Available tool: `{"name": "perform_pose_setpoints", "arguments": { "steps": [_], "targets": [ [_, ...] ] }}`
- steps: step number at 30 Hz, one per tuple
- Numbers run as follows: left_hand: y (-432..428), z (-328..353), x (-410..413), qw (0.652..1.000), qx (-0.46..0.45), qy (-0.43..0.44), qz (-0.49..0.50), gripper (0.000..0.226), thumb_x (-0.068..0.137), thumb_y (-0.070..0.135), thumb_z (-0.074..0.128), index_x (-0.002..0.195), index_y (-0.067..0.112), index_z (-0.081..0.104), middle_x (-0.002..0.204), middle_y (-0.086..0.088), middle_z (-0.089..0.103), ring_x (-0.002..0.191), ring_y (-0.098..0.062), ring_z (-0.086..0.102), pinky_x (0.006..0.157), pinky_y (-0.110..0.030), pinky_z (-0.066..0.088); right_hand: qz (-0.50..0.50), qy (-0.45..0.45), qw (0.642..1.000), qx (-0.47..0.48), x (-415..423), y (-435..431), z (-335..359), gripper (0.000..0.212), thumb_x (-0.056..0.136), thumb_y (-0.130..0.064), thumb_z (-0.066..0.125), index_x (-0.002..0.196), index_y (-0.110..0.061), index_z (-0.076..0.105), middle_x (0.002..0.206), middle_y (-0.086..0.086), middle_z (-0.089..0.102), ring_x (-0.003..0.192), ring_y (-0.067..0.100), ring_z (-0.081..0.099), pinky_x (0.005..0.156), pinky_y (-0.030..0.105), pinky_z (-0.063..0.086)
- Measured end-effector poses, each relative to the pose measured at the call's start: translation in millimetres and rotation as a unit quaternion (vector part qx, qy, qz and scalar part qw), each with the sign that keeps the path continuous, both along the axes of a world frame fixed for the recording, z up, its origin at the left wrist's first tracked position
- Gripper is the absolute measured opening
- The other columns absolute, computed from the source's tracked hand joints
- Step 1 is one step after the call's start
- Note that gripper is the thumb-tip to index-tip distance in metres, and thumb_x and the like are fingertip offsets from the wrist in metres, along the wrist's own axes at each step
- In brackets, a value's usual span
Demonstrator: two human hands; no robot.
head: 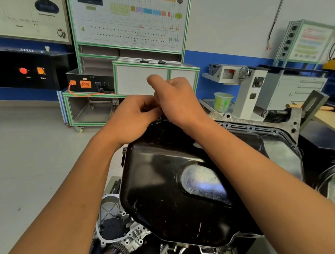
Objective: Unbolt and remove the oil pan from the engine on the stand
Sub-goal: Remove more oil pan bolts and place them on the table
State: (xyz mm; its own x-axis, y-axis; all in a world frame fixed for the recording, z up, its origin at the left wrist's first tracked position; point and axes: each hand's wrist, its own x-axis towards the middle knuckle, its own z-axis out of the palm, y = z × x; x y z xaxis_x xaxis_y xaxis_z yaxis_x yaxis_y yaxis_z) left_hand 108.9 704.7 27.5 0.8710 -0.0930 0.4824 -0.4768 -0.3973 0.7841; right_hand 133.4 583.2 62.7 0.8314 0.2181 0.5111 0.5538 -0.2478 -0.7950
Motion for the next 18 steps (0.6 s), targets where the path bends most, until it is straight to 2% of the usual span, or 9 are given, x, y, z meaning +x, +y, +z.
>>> {"name": "perform_pose_setpoints", "arguments": {
  "steps": [4,6,8,10,12,14,16,18],
  "targets": [
    [0.0,-0.4,0.0,1.000,0.010,-0.011,0.001,0.019,0.096,0.006,0.059,0.093,0.019,0.074,0.087,-0.001,0.076,0.090,-0.026,0.071,0.091,-0.053,0.052,0.007,-0.001,1.000,0.009,0.6,0.1,-0.6,0.052,0.093,-0.028,0.059,0.051,0.000,0.042,0.053,0.011,0.031,0.052,0.020,0.029,0.056,0.036,0.033],
    [2.2,-1.3,0.9,1.000,0.011,-0.018,-0.003,0.014,0.096,0.004,0.060,0.096,0.008,0.073,0.090,-0.013,0.075,0.092,-0.037,0.068,0.089,-0.055,0.051,0.009,-0.010,1.000,0.018,0.8,-0.1,-1.1,0.057,0.093,-0.029,0.061,0.055,0.012,0.047,0.054,0.015,0.036,0.052,0.022,0.033,0.057,0.036,0.036],
    [4.7,-2.2,2.3,1.000,0.009,-0.020,-0.005,0.009,0.094,0.000,0.062,0.095,-0.001,0.070,0.089,-0.024,0.071,0.090,-0.045,0.064,0.084,-0.054,0.050,0.015,-0.036,0.999,0.018,0.2,-0.8,-2.6,0.062,0.093,-0.035,0.066,0.059,0.015,0.049,0.054,0.025,0.042,0.050,0.025,0.038,0.056,0.037,0.042],
    [6.3,-2.2,3.4,1.000,0.018,-0.020,-0.002,0.007,0.091,0.002,0.065,0.090,-0.004,0.068,0.086,-0.024,0.069,0.079,-0.038,0.064,0.075,-0.043,0.052,0.016,-0.063,0.998,0.010,-1.8,-1.8,-4.1,0.065,0.091,-0.042,0.069,0.058,0.013,0.053,0.058,0.031,0.053,0.050,0.034,0.046,0.057,0.040,0.048],
    [6.7,-2.5,4.0,0.999,0.032,-0.021,-0.002,0.008,0.091,0.006,0.067,0.086,0.000,0.070,0.081,-0.018,0.070,0.070,-0.022,0.063,0.068,-0.031,0.050,0.005,-0.075,0.997,0.004,-3.3,-3.0,-4.1,0.067,0.088,-0.046,0.072,0.055,0.009,0.053,0.059,0.030,0.057,0.054,0.038,0.052,0.057,0.041,0.049],
    [5.9,-2.5,3.7,1.000,0.024,-0.013,-0.013,0.014,0.092,0.008,0.068,0.081,0.015,0.074,0.075,-0.003,0.074,0.070,-0.009,0.066,0.067,-0.022,0.050,-0.016,-0.085,0.996,0.009,-1.7,-5.0,-3.0,0.064,0.086,-0.046,0.075,0.046,-0.003,0.048,0.047,0.017,0.051,0.045,0.025,0.048,0.051,0.033,0.044],
    [5.3,-2.1,2.6,1.000,0.015,-0.008,-0.016,0.024,0.092,0.010,0.068,0.076,0.028,0.075,0.073,0.006,0.075,0.069,-0.003,0.068,0.065,-0.015,0.051,-0.034,-0.093,0.995,0.007,-1.4,-6.5,-2.0,0.062,0.084,-0.046,0.077,0.043,-0.013,0.044,0.041,0.004,0.042,0.042,0.012,0.041,0.051,0.026,0.039],
    [5.0,-2.4,3.2,1.000,0.014,-0.006,-0.008,0.023,0.092,0.012,0.069,0.075,0.025,0.076,0.073,0.000,0.075,0.068,-0.006,0.067,0.067,-0.021,0.050,-0.040,-0.095,0.995,0.005,-1.9,-7.1,-2.2,0.061,0.083,-0.046,0.078,0.045,-0.008,0.049,0.044,0.010,0.048,0.044,0.013,0.044,0.052,0.029,0.042]
  ]
}}
